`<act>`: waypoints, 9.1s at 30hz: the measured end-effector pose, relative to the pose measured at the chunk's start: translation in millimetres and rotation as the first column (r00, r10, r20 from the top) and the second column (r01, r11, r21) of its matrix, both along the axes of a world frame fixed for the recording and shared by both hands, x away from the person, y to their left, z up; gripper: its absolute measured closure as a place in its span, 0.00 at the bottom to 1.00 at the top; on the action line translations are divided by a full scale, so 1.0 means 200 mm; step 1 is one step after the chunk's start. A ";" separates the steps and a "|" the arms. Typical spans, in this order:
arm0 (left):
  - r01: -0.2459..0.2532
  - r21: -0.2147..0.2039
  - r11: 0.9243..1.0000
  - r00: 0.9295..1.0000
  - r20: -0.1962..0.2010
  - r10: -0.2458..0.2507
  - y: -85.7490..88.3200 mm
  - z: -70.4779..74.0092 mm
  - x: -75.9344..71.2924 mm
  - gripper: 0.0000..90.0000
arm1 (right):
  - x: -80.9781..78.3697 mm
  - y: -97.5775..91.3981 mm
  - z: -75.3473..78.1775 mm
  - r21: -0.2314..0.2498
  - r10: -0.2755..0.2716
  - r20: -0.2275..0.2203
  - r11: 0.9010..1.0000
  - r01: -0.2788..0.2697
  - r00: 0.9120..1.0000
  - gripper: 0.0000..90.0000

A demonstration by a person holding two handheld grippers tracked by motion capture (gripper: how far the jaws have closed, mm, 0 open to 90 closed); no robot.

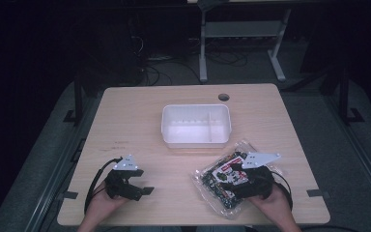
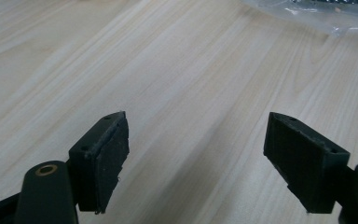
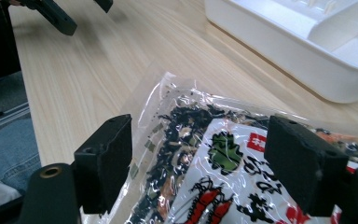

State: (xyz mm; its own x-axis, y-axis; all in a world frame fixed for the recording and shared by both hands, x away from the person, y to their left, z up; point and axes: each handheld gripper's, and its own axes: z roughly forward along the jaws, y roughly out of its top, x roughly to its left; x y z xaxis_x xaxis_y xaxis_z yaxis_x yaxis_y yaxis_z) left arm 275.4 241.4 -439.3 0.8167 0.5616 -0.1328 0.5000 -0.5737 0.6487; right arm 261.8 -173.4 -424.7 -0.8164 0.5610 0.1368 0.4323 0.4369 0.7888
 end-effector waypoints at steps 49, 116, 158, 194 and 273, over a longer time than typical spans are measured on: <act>0.264 0.015 0.964 0.964 -0.031 -0.264 -0.65 0.18 0.10 0.86 | 0.02 -0.30 0.10 -0.007 -0.180 -0.009 0.984 0.180 0.984 0.29; 0.269 0.187 0.945 0.963 -0.084 -0.258 -0.92 0.02 0.19 0.98 | 0.13 -0.77 -0.14 -0.115 -0.469 -0.337 0.881 0.459 0.817 0.54; 0.223 0.000 0.975 0.962 -0.164 -0.220 -0.94 0.03 0.35 0.37 | -0.03 -0.77 0.27 -0.044 -0.358 -0.120 0.934 0.355 0.926 1.00; 0.305 -0.323 0.896 0.884 -0.254 -0.393 -0.85 0.01 0.43 0.77 | 0.00 -0.53 0.49 0.132 -0.237 0.042 0.964 0.230 0.971 0.99; 0.222 -0.021 0.975 0.975 -0.001 -0.223 -0.47 0.14 0.16 0.32 | 0.08 -0.39 0.55 0.244 -0.083 -0.056 0.965 0.095 0.995 0.85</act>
State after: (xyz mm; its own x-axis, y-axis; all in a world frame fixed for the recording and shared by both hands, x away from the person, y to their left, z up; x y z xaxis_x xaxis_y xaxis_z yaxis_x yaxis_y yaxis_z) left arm 306.5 147.8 -410.7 0.9204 0.3630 -0.1450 0.3633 -0.6574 0.6602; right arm 278.2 -251.4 -314.3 -0.7546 0.5757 0.3148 0.4981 0.1904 0.8459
